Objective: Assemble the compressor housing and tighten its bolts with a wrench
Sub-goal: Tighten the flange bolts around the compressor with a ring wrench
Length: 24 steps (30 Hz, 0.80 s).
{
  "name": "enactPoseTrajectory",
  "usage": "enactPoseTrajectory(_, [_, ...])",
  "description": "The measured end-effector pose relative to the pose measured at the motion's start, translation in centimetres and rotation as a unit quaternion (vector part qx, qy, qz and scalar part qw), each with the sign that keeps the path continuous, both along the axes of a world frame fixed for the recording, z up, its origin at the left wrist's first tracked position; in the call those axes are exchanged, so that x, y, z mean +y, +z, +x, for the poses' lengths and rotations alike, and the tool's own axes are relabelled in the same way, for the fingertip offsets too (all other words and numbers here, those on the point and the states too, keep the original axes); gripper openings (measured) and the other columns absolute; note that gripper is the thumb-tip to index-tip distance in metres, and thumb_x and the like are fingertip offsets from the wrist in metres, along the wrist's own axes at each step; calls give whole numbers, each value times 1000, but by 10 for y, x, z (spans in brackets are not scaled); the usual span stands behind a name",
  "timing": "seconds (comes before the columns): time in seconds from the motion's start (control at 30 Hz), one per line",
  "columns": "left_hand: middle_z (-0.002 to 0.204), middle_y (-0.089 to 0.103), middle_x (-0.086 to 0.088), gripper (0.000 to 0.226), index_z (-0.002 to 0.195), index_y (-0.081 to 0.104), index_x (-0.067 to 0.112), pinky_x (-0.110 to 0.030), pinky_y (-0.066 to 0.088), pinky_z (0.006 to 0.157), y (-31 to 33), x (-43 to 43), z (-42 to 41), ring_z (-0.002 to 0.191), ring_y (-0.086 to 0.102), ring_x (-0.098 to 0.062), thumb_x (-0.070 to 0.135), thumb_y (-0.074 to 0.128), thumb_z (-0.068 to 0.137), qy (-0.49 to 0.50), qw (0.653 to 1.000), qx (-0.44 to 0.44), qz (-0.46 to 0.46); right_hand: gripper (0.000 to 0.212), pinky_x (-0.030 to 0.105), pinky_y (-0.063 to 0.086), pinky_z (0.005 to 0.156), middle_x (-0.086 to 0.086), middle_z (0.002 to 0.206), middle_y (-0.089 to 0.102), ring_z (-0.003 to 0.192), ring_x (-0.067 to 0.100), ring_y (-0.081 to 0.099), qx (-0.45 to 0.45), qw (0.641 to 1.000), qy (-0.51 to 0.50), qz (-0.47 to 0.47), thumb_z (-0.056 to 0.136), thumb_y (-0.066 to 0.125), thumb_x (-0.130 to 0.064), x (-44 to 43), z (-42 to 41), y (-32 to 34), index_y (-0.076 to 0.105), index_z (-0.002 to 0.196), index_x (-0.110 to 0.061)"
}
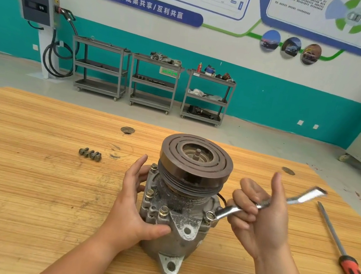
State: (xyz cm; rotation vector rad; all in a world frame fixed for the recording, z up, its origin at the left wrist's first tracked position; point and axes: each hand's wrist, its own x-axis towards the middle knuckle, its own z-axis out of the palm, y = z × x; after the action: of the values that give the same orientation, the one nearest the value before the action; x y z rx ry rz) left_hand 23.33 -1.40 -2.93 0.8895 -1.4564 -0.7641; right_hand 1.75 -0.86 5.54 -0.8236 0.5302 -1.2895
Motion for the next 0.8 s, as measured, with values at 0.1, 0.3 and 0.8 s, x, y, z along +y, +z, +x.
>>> enactPoseTrajectory(0.1, [138,42,9,120,135,20,64,-26,37,99,0,0,0,128,45,-5,80,78,31,5,1000,-4,1,51,18,32,37,-6,43,35,40,9,29,2,989,-141,-53,74,50,-66,30,7,-9,42,49,-22])
enactPoseTrajectory(0.3, [137,43,9,120,136,22,62,-26,37,99,-1,-1,0,128,45,-6,78,80,33,3,1000,1,-6,19,19,50,52,-2,47,52,48,5,51,71,925,-343,-145,65,63,-23,80,46,-24,54,48,-26])
enactPoseTrajectory(0.8, [138,42,9,116,133,21,66,-27,37,101,1,1,-1,127,44,-3,79,79,33,2,1000,-4,-5,53,13,35,42,3,43,46,42,15,40,10,963,-214,-161,59,62,-72,66,6,7,50,47,-22])
